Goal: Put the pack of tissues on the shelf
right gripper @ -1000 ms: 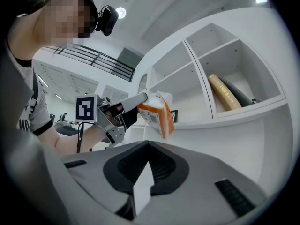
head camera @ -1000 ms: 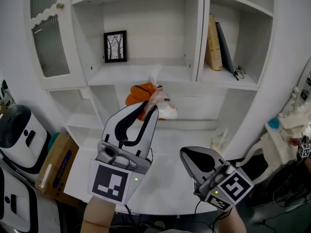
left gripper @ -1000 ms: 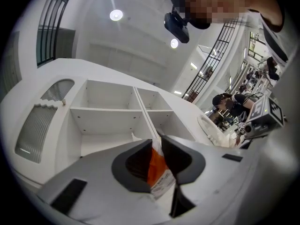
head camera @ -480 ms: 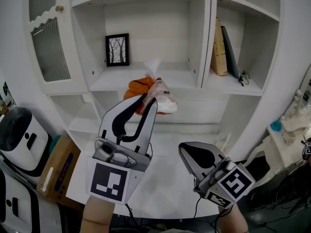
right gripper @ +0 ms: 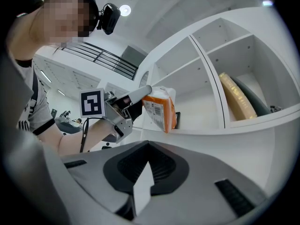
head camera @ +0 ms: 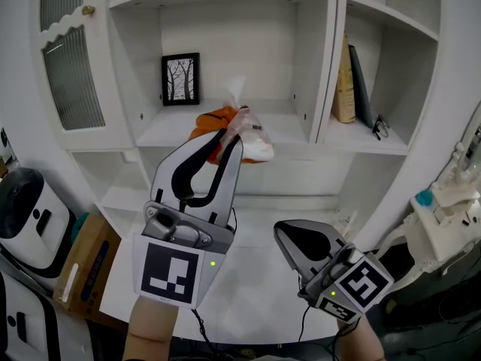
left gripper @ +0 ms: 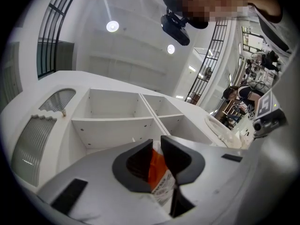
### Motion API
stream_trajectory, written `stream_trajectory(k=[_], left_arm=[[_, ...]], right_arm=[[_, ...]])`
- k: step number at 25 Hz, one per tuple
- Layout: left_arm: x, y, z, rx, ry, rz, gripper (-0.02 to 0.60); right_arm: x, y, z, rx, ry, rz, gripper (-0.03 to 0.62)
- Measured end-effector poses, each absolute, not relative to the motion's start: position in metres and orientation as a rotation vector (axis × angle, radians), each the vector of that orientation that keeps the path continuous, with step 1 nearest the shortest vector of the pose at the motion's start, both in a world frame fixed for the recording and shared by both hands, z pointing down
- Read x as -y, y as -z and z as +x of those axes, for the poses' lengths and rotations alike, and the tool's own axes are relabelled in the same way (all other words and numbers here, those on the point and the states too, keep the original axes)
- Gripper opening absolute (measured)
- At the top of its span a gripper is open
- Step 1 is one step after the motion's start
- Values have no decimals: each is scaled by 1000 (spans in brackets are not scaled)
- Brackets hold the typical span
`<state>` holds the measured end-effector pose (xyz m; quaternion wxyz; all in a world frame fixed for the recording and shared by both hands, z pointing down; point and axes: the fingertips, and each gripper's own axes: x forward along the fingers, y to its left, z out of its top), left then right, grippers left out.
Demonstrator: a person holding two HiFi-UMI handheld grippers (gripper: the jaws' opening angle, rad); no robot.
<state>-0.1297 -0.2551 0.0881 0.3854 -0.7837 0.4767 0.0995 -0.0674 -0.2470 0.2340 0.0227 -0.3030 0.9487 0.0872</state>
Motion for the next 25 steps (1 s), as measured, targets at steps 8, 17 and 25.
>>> stream_trajectory(k=[8, 17, 25], left_arm=[[271, -72, -127, -1181, -292, -1965, 84], [280, -54, -123, -1158, -336, -1914, 80], [290, -50, -128, -1183, -334, -1897, 78]], right_arm=[[260, -230, -62, -2927, -270, -987, 12], [272, -230, -55, -2923, -258, -1021, 12], [275, -228, -54, -2918, -253, -1011, 12]])
